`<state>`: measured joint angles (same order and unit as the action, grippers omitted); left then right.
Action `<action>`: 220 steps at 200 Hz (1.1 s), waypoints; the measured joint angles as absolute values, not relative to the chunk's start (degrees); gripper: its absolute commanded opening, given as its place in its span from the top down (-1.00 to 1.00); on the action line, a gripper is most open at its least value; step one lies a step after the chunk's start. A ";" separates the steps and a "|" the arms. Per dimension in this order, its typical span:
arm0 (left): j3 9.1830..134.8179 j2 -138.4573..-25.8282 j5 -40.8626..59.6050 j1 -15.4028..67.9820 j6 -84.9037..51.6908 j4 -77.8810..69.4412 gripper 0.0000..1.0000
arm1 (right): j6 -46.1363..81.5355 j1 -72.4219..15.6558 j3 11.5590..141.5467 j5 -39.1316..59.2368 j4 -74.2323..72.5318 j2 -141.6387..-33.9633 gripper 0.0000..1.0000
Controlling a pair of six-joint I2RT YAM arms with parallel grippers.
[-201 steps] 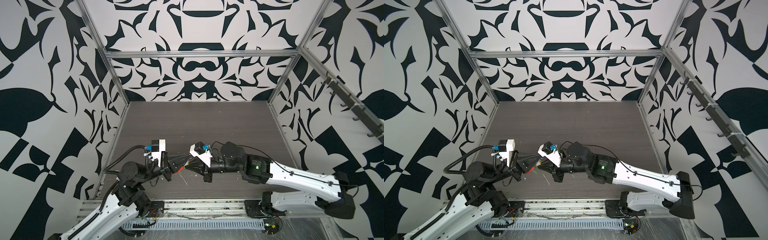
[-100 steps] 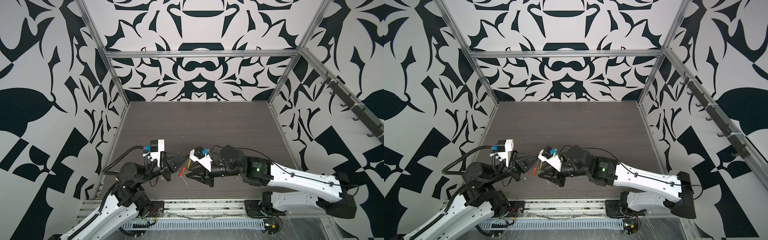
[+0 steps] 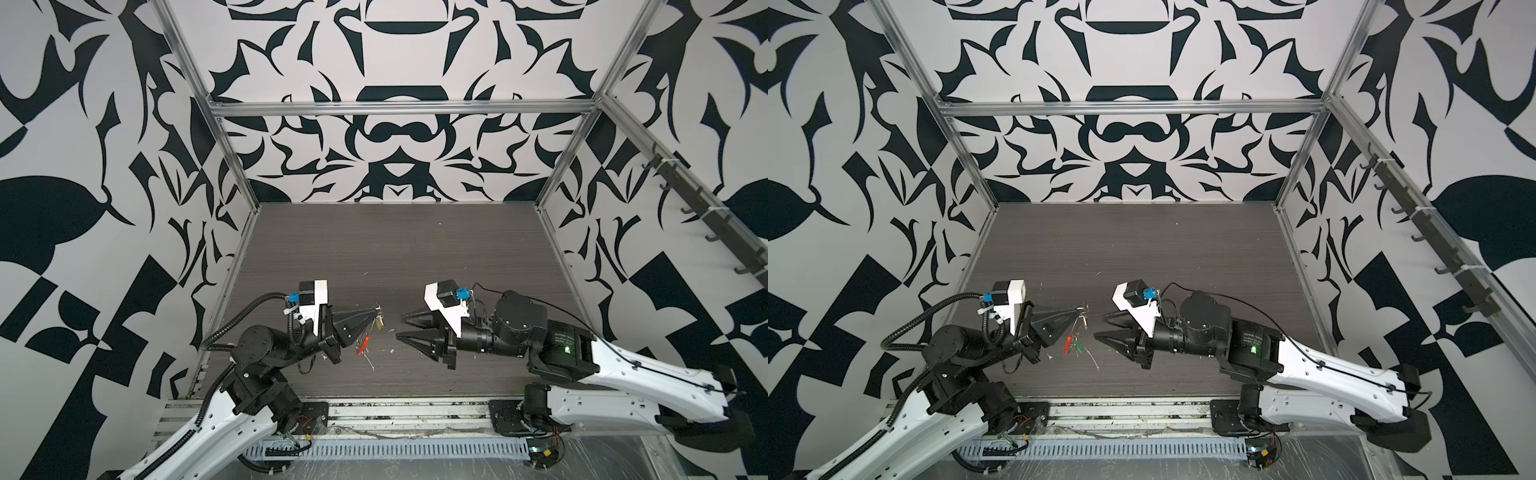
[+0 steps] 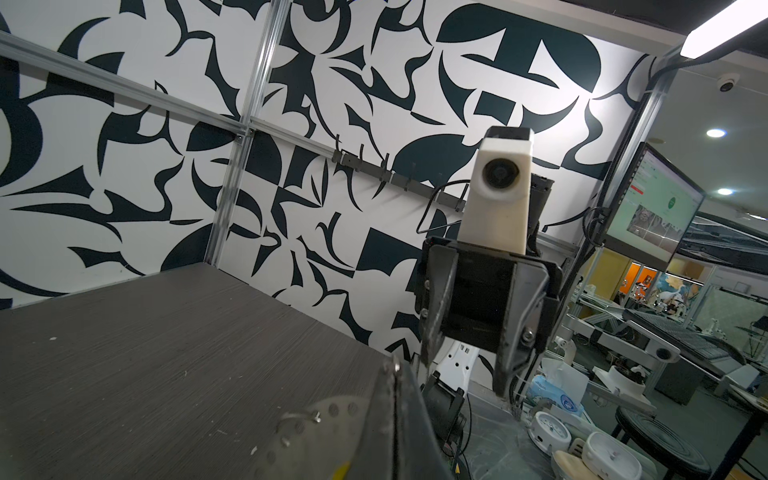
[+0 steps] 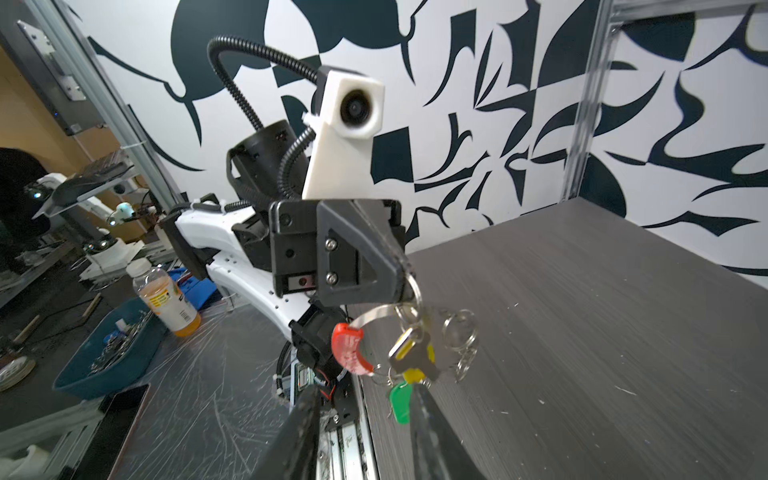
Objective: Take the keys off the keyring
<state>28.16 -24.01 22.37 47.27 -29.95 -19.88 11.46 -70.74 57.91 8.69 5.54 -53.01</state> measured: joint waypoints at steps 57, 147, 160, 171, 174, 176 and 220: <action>28.16 -24.01 23.00 47.27 -29.98 -19.88 1.00 | 10.44 -70.74 58.06 7.51 4.25 -57.04 0.34; 28.16 -24.03 23.73 47.27 -29.98 -19.90 1.00 | 8.86 -70.74 61.56 7.57 2.85 -58.37 0.35; 28.16 -24.05 23.88 47.27 -29.98 -19.88 1.00 | 8.75 -70.74 62.11 7.62 2.72 -58.92 0.38; 28.16 -24.08 23.94 47.27 -29.98 -19.88 1.00 | 8.62 -70.74 62.35 7.68 2.76 -59.35 0.41; 28.16 -24.08 23.99 47.27 -29.98 -19.90 1.00 | 8.56 -70.74 62.39 7.70 2.76 -59.48 0.41; 28.16 -24.08 24.01 47.27 -29.98 -19.90 1.00 | 8.56 -70.74 62.43 7.73 2.81 -59.57 0.41; 28.16 -24.14 24.34 47.27 -29.98 -19.90 1.00 | 8.36 -70.72 63.40 8.08 3.33 -61.12 0.43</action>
